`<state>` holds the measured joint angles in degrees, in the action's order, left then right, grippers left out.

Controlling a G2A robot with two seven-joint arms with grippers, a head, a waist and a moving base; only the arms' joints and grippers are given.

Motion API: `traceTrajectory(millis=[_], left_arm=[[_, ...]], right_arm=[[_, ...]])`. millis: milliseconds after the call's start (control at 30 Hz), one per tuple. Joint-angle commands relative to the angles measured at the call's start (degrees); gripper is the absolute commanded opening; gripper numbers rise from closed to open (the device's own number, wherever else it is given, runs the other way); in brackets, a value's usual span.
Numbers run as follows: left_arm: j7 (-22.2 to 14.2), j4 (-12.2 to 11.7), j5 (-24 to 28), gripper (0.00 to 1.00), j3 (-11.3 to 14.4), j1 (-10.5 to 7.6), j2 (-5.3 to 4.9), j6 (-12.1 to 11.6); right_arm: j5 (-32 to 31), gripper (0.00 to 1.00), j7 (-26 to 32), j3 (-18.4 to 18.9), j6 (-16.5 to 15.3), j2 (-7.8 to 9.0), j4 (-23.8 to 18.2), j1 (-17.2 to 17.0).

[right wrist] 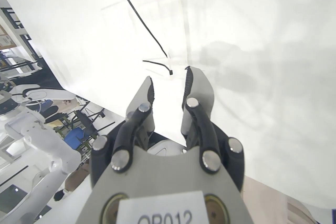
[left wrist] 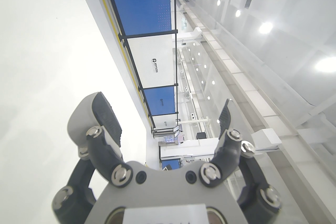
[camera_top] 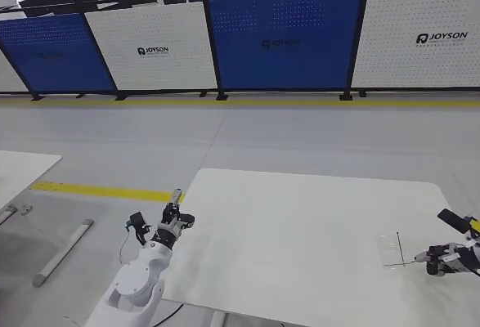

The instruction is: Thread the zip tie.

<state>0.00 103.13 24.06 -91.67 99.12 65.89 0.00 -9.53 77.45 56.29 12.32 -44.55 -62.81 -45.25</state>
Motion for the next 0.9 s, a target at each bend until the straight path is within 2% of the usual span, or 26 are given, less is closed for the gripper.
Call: traceTrajectory(millis=[0,167,300,633,867], left_arm=[[0.0,0.0,0.0,1.00,0.0,0.00,0.00,0.0],[0.0,0.0,0.0,1.00,0.0,0.00,0.00,0.0],[0.0,0.0,0.0,1.00,0.0,0.00,0.00,0.0],[0.0,0.0,0.0,1.00,0.0,0.00,0.00,0.0],[0.0,0.0,0.0,1.00,0.0,0.00,0.00,0.0]], right_arm=[[0.0,0.24,0.0,-0.2,0.0,-0.13,0.3,0.3],[-0.6,0.26,0.1,-0.6,0.7,-0.45,1.3,1.2],[-1.2,0.23,0.5,-1.5,1.5,-0.88,2.3,2.1],[-1.4,0.24,0.8,-3.5,0.7,-2.22,5.6,4.5],[-1.4,0.19,1.1,-4.6,0.2,-3.02,7.5,5.8]])
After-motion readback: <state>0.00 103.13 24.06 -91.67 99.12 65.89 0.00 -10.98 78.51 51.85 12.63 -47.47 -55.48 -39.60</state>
